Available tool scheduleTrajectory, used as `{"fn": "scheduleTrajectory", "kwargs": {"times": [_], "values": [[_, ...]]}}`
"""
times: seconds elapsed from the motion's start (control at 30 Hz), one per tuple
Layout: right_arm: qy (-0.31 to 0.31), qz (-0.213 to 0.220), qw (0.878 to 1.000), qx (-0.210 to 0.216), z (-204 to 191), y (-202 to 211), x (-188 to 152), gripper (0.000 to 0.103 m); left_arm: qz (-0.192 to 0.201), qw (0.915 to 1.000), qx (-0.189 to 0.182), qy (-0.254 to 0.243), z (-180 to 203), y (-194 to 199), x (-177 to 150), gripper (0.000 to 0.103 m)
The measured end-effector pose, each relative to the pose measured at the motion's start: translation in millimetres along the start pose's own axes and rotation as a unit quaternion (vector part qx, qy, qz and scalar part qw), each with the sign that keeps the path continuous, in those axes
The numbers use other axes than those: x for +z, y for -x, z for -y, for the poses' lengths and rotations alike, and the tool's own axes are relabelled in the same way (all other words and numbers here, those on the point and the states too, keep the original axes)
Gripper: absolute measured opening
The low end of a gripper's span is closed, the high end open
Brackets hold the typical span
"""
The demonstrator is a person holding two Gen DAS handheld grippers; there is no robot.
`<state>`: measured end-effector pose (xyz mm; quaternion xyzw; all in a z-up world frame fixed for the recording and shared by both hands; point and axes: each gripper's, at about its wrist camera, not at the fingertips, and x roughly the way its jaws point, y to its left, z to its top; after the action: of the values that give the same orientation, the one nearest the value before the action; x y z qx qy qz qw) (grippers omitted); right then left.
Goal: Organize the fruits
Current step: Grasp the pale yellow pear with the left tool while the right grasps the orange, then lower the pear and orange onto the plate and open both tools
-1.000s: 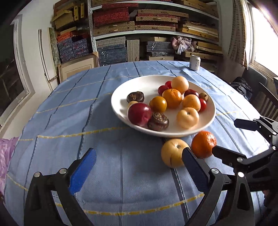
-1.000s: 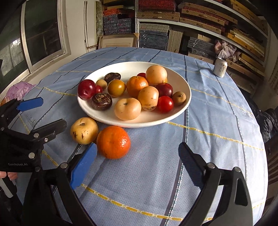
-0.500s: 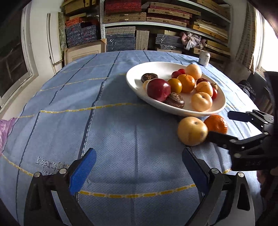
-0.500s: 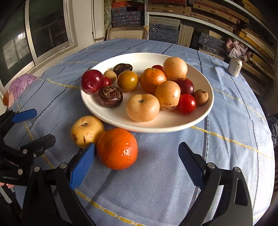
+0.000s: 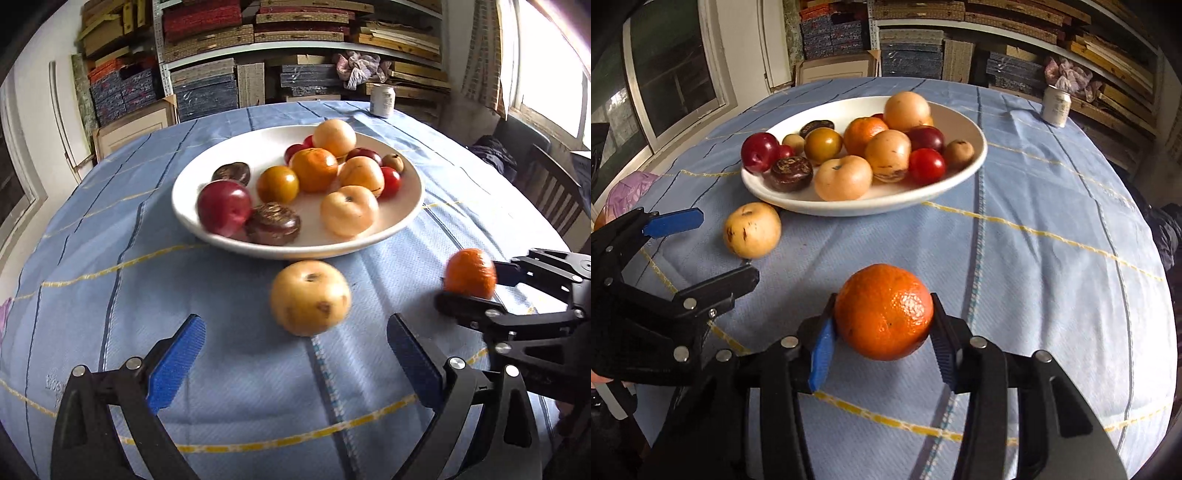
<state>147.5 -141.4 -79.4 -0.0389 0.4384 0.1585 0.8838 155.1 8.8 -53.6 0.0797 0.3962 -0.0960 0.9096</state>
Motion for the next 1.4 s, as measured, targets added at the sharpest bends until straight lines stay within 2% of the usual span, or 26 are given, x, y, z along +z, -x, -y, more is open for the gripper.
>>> {"fn": "scheduleTrajectory", "kwargs": {"times": [0.03, 0.07, 0.1, 0.13, 0.2, 0.37, 0.47, 0.57, 0.77, 1.03, 1.17, 1.23, 1.3, 1.4], "values": [[-0.006, 0.002, 1.0, -0.006, 5, 4, -3, 0.046, 0.0, 0.9999, 0.01, -0.007, 4, -6, 3, 0.1], [-0.01, 0.003, 1.0, -0.011, 9, 8, -6, 0.046, -0.014, 0.9992, 0.038, -0.007, 5, -16, 7, 0.098], [-0.013, 0.006, 1.0, -0.012, 13, 12, -10, 0.046, -0.029, 0.9979, 0.058, -0.003, 5, -24, 9, 0.091], [-0.016, 0.009, 1.0, -0.012, 16, 16, -12, 0.046, -0.029, 0.9982, 0.052, 0.011, 3, -27, 12, 0.086], [-0.017, 0.013, 1.0, -0.012, 21, 23, -16, 0.046, -0.025, 0.9987, 0.019, 0.041, -2, -27, 15, 0.045], [-0.017, 0.019, 1.0, -0.014, 27, 31, -19, 0.046, -0.035, 0.9986, 0.024, 0.031, 3, -28, 13, 0.045], [-0.016, 0.018, 1.0, -0.007, 26, 33, -18, 0.046, -0.04, 0.9982, 0.001, 0.045, -1, -26, 11, 0.045], [-0.008, 0.022, 1.0, -0.003, 18, 33, -9, 0.046, -0.038, 0.9981, -0.002, 0.048, -3, -18, 11, 0.045], [0.016, 0.07, 0.997, 0.014, 1, 47, 25, 0.046, 0.003, 0.9978, 0.003, 0.066, -8, 6, 17, 0.045], [0.011, 0.112, 0.993, 0.024, -3, 58, 75, 0.046, 0.041, 0.998, 0.008, 0.047, -9, 20, 53, 0.045], [0.019, 0.116, 0.992, 0.039, 1, 52, 99, 0.046, 0.054, 0.9975, -0.002, 0.046, -16, 18, 78, 0.045], [0.021, 0.109, 0.993, 0.048, 5, 44, 109, 0.046, 0.07, 0.9966, 0.006, 0.043, -21, 16, 92, 0.045], [0.02, 0.1, 0.994, 0.038, 10, 33, 121, 0.046, 0.073, 0.9963, 0.021, 0.039, -25, 11, 108, 0.044], [0.018, 0.094, 0.995, 0.034, 16, 17, 132, 0.046, 0.072, 0.9967, 0.014, 0.036, -30, 0, 125, 0.045]]}}
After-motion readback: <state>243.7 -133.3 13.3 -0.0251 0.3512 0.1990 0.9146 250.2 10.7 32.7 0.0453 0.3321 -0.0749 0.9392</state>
